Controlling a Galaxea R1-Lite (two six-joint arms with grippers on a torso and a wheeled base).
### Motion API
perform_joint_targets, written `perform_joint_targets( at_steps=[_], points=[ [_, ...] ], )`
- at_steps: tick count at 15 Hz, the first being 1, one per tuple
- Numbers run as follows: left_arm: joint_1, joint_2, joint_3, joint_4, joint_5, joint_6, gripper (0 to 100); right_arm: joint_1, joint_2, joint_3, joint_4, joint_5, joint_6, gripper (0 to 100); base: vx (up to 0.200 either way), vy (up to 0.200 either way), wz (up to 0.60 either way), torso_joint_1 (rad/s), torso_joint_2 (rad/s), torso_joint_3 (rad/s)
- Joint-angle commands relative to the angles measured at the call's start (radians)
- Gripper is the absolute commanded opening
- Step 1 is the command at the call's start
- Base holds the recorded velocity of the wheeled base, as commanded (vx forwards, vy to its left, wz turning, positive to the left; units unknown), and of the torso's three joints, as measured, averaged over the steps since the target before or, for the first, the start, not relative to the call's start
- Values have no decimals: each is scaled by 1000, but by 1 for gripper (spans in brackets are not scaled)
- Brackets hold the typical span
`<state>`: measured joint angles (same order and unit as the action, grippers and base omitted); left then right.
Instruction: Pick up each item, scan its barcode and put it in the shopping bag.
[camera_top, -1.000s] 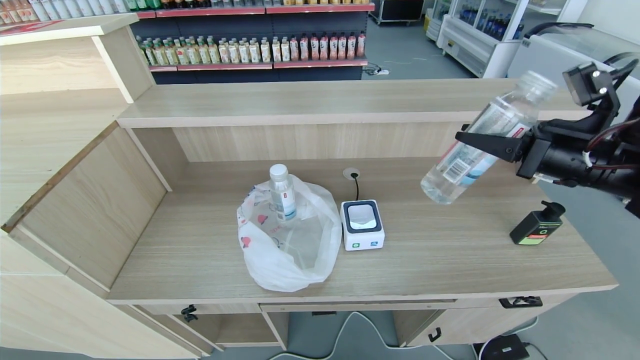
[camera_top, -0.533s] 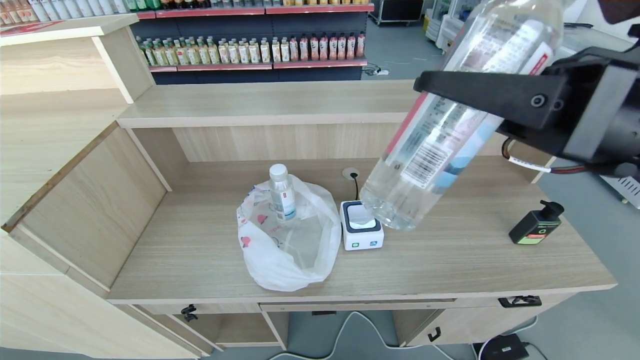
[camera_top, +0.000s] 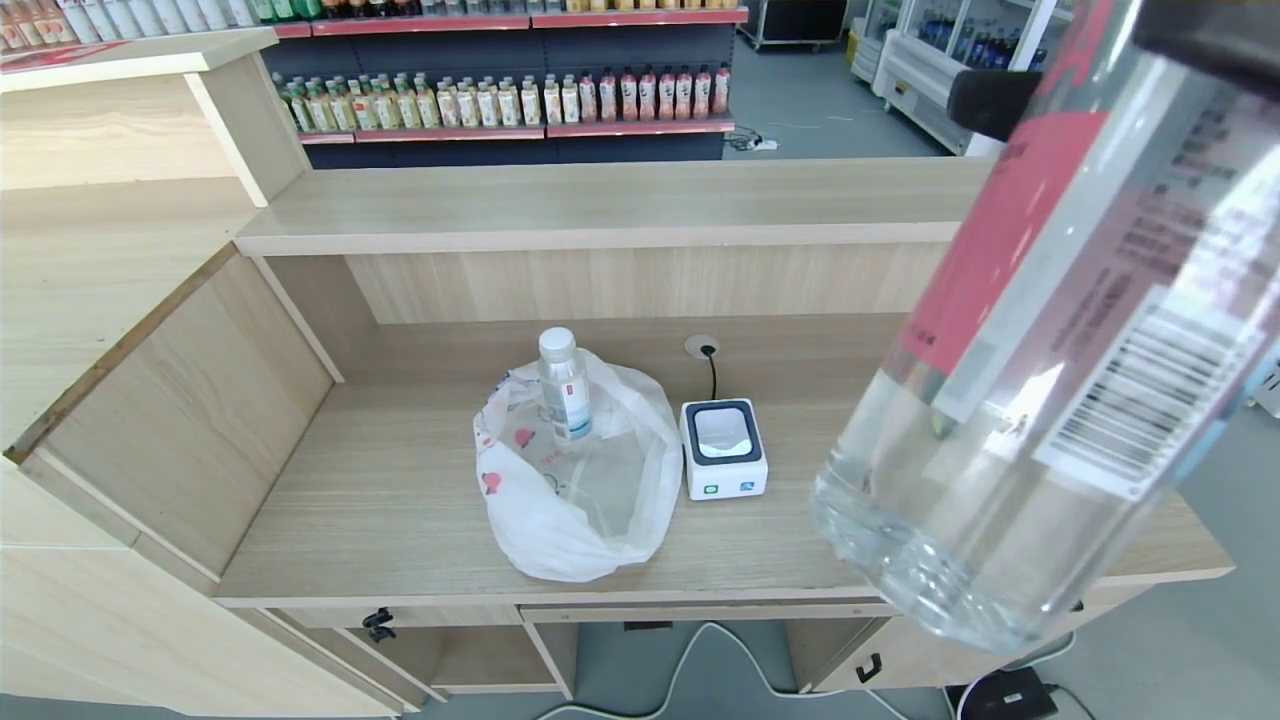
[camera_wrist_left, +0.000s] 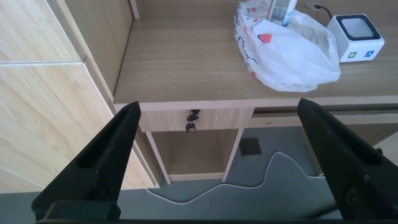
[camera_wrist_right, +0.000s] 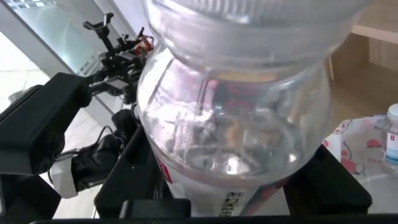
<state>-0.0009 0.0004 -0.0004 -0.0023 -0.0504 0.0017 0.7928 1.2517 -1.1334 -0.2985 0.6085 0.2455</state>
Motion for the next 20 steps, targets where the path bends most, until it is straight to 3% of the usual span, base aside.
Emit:
perform_joint_targets(
  at_steps=[1,15,20],
  points=[
    [1,0,0,-1,0,0,100,2,-11,-3,12,0,0,0,0,0,0,0,0,0],
    [-1,0,0,-1,0,0,100,29,-40,-22,147,4,-2,0,0,0,0,0,0,0],
    [-1,0,0,-1,0,0,100,37,-5,-109,226,2,-14,0,0,0,0,0,0,0]
  ],
)
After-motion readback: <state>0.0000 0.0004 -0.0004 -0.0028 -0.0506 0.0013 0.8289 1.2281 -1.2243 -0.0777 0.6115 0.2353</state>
